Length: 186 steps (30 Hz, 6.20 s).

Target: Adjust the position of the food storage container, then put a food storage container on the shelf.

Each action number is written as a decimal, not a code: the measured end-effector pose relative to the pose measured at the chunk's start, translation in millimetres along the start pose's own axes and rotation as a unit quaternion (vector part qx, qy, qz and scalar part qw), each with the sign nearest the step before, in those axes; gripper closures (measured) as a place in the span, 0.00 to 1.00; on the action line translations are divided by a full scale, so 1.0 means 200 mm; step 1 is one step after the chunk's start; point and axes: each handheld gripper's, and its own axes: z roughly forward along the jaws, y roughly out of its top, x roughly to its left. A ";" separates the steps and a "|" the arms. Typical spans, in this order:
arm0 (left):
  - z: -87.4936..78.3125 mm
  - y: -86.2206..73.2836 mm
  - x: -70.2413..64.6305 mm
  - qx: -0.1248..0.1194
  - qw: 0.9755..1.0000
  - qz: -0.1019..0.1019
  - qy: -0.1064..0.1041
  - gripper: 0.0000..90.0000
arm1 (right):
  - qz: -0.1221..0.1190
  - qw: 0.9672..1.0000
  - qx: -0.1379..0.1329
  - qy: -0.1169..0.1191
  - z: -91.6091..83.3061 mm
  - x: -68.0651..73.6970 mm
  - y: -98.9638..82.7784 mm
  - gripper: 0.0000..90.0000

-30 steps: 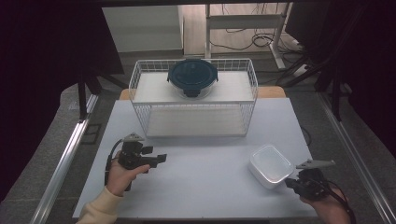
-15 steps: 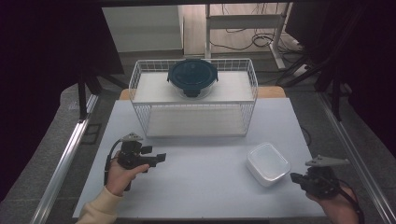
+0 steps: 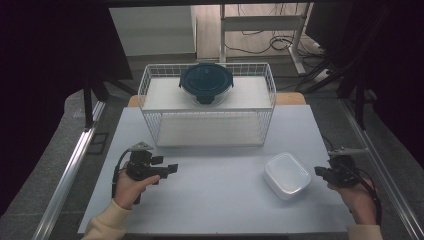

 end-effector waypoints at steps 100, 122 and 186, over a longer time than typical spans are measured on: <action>-0.01 -0.01 0.01 0.001 1.000 0.003 0.006 0.29 | -0.175 0.961 0.063 0.206 0.37 0.93 0.24 0.99; -0.02 -0.01 -0.03 -0.001 1.000 0.001 -0.006 0.28 | -0.083 0.971 -0.023 0.223 0.23 0.79 0.21 0.46; 0.30 -0.13 -0.20 0.060 0.976 -0.161 -0.137 0.61 | 0.090 0.936 0.021 0.339 0.41 0.83 0.17 0.71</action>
